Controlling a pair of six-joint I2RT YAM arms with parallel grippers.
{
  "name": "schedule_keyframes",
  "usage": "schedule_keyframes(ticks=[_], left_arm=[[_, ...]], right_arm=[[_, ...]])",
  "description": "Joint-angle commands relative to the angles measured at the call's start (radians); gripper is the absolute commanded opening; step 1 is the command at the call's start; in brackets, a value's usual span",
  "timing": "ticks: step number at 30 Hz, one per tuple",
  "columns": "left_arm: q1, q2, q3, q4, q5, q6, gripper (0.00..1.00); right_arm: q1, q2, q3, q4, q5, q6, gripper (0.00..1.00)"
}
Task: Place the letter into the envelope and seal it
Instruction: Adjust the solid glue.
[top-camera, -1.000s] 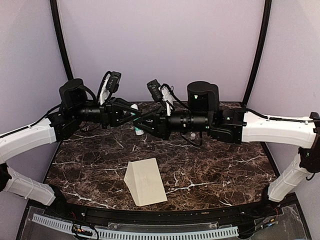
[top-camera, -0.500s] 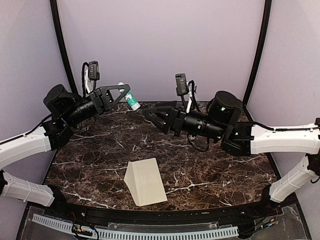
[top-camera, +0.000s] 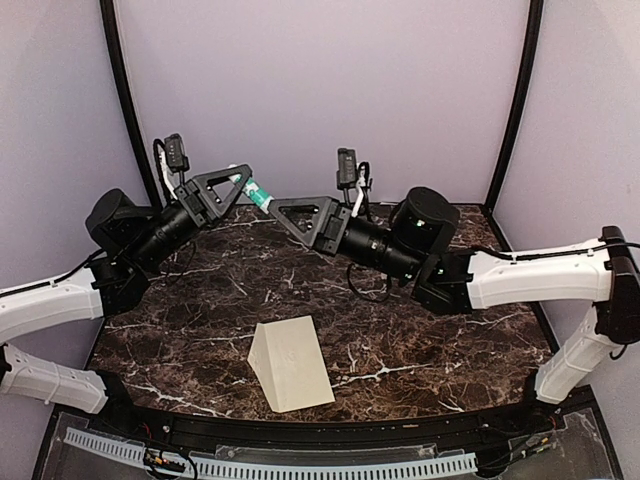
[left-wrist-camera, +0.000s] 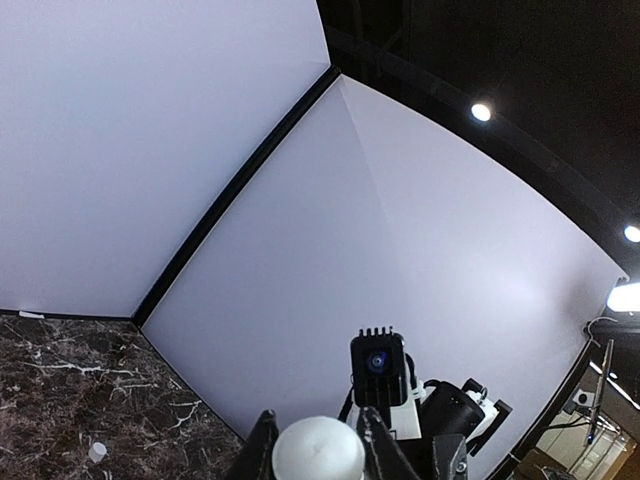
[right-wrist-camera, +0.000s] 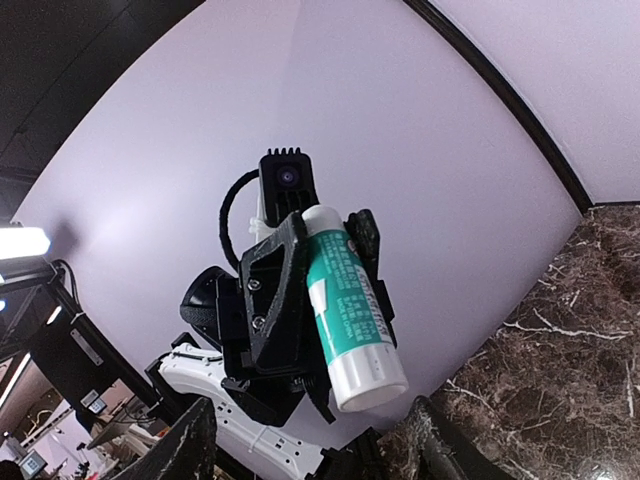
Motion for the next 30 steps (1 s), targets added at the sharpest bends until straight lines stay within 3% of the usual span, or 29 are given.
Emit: schedule_keyframes(ticks=[1, 8, 30], left_arm=[[-0.012, -0.038, -0.016, 0.07, -0.047, -0.004, 0.0], [-0.026, -0.03, -0.03, 0.096, -0.053, -0.019, 0.0], [-0.049, -0.018, -0.06, 0.141, -0.061, -0.02, 0.0]], right_arm=[[0.007, 0.009, -0.001, 0.077, 0.046, 0.095, 0.62], [0.004, 0.074, 0.082, 0.082, -0.022, 0.129, 0.61], [-0.024, 0.182, 0.234, 0.103, -0.096, 0.209, 0.43]])
